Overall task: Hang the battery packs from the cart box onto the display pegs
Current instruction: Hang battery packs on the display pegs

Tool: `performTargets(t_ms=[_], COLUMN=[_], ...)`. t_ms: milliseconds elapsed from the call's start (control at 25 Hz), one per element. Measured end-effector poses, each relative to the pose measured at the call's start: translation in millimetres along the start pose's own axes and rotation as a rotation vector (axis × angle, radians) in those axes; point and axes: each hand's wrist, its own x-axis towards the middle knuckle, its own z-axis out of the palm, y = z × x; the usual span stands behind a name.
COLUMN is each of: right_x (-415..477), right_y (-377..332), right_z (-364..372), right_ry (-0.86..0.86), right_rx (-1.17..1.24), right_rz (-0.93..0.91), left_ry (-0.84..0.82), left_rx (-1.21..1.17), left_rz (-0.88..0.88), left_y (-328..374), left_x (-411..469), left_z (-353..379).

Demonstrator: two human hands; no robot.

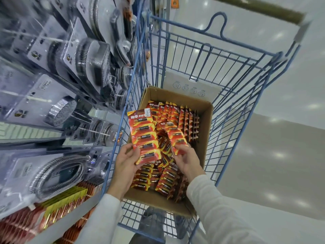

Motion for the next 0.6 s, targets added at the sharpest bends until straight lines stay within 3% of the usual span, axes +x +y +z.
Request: performTargets(t_ms=[200,360,600], right_x=[-86,-146,-209], right_y=[-13,-29,-46], right_z=[-3,-4,-9], right_ry=[-0.152,-0.372,-0.593], right_rx=[-0.209,-0.264,-0.615], right_rz=[-0.123,-0.215,-0.311], left_ry=[-0.121,-0.203,-0.138], left_rx=[-0.054,-0.178,-0.413], left_rz=[0.032,0.106,0.303], left_y=[32,49,33], left_x=[-49,-107,-204], left_z=[-8,-22,-32])
